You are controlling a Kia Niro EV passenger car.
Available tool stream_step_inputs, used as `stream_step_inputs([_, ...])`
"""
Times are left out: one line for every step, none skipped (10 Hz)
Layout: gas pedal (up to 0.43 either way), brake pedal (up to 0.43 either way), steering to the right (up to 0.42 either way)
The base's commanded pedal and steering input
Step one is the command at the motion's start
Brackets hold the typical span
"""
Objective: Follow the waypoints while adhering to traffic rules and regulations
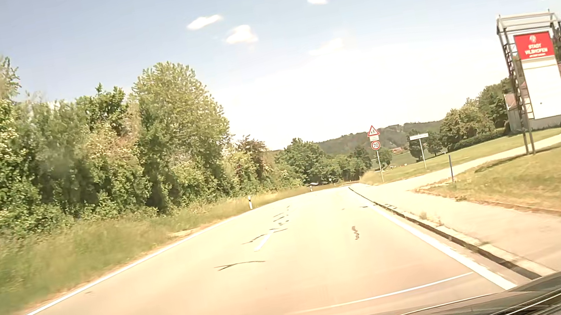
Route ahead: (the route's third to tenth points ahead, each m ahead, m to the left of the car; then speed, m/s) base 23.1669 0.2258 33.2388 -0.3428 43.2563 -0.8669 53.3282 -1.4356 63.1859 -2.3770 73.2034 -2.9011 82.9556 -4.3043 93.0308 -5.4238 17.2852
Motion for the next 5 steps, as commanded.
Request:
stream_step_inputs([0.150, 0.000, 0.009])
stream_step_inputs([0.157, 0.000, 0.009])
stream_step_inputs([0.157, 0.000, 0.009])
stream_step_inputs([0.169, 0.000, 0.008])
stream_step_inputs([0.169, 0.000, 0.007])
